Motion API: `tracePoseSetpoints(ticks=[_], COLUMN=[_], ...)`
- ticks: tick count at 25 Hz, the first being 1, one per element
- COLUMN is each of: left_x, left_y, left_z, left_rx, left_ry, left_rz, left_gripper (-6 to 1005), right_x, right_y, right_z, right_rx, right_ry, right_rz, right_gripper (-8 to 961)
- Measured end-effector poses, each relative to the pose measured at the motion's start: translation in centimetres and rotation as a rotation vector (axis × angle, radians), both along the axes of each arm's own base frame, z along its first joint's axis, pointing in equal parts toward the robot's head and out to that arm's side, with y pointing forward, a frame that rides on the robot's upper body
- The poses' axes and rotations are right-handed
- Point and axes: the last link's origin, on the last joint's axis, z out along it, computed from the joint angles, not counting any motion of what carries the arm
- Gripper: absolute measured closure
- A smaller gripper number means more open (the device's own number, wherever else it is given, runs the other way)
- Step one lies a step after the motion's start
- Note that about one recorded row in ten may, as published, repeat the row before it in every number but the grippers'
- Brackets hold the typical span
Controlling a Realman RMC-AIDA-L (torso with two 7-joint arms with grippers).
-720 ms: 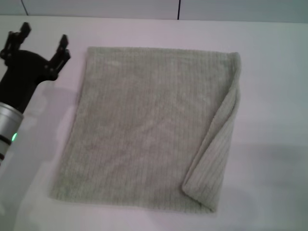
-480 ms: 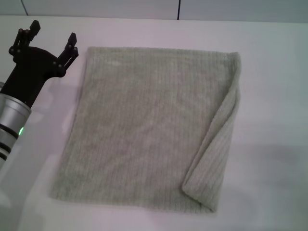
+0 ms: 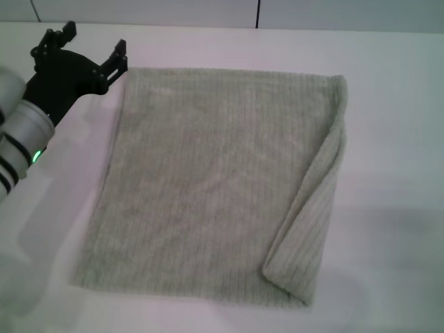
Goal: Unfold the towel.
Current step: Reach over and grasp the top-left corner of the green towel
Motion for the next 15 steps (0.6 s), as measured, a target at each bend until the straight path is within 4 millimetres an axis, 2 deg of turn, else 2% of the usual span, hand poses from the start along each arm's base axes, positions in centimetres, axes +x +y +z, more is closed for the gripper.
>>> tracePoseSetpoints(ticks=[4, 5, 7, 15], left_x=[2.2, 2.2, 3.6, 5.0], left_y=[0.4, 0.4, 0.5, 0.7], left_z=[0.4, 0.4, 0.5, 0.3], left_rx=[-0.122, -0.122, -0.198, -0.254], left_ry=[0.066, 0.066, 0.134, 0.214], left_rz=[0.100, 0.100, 0.172, 0.253], left_gripper=[153, 154, 154, 156], right_x=[0.2, 0.2, 0.3, -0.8], right_y=[0.3, 0.4, 0.8, 2.1], right_z=[-0.1, -0.1, -0.3, -1.7], right_rx=[-0.029, -0.040, -0.075, -0.219], right_ry=[0.031, 0.038, 0.050, 0.003], right_rz=[0.008, 0.011, 0.027, 0.119], right_gripper=[222, 222, 222, 223])
